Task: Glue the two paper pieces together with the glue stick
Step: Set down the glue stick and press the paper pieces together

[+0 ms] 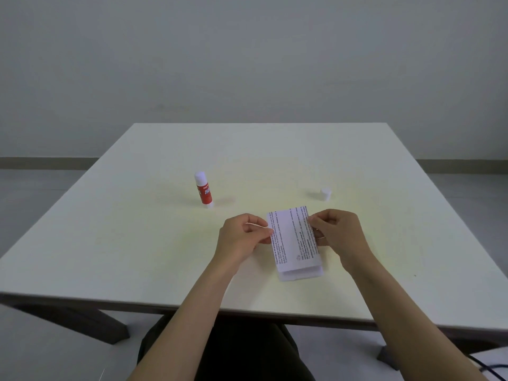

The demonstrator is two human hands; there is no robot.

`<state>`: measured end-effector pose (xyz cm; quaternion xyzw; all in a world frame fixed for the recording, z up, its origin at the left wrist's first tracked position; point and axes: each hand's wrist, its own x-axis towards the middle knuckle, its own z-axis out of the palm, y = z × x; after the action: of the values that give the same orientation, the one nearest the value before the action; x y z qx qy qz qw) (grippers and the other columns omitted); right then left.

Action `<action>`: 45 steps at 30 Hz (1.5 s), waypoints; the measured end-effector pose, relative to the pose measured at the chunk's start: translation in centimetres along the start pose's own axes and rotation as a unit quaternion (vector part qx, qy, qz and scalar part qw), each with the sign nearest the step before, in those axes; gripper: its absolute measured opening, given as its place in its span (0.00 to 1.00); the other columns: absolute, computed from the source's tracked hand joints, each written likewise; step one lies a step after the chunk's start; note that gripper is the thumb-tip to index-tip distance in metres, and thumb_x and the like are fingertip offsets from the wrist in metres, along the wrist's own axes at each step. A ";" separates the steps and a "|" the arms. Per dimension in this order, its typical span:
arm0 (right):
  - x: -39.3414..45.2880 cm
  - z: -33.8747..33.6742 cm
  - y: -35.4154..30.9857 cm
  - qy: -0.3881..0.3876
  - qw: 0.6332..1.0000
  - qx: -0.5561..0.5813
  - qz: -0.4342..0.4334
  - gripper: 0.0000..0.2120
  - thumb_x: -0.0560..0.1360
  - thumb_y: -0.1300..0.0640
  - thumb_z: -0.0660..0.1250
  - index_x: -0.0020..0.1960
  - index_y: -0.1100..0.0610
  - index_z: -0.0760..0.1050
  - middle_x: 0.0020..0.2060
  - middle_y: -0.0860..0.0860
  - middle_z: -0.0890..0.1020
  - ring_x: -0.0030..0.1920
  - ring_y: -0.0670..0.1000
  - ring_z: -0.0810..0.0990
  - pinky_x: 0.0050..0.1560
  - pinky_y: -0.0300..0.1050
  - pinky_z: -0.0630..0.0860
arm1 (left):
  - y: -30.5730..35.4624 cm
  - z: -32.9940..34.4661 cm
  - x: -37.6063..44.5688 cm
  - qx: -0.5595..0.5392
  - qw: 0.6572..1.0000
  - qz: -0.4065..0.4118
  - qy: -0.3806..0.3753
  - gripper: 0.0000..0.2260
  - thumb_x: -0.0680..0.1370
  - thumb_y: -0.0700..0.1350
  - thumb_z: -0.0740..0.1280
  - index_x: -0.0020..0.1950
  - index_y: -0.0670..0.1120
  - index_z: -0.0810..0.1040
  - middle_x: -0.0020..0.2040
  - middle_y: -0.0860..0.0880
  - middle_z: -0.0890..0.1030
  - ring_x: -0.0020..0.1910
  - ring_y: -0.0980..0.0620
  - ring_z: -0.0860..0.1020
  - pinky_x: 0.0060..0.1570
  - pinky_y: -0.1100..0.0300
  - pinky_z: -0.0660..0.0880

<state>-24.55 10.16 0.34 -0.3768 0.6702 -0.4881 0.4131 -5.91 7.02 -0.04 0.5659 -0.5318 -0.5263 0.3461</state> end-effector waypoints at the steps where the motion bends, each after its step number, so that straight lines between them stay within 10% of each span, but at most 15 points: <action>1: 0.1 0.0 0.0 0.005 0.999 -0.040 -0.011 0.06 0.72 0.65 0.67 0.36 0.61 0.79 0.28 0.54 0.81 0.25 0.47 0.78 0.26 0.38 0.75 | -0.1 0.0 0.0 0.018 1.000 0.006 0.005 0.06 0.69 0.38 0.73 0.38 0.47 0.78 0.35 0.49 0.86 0.33 0.55 0.84 0.29 0.71 0.70; 45: 0.0 -0.2 0.9 -0.016 0.977 -0.205 -0.052 0.06 0.68 0.68 0.64 0.34 0.65 0.76 0.23 0.56 0.77 0.14 0.41 0.69 0.18 0.30 0.65 | -1.2 1.4 -0.2 0.223 0.971 0.083 0.030 0.11 0.68 0.41 0.74 0.47 0.49 0.77 0.34 0.52 0.85 0.36 0.55 0.83 0.45 0.56 0.79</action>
<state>-24.85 10.41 -0.50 -0.4957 0.7289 -0.3545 0.3119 -6.99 7.69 -1.41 0.5983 -0.6700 -0.3472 0.2694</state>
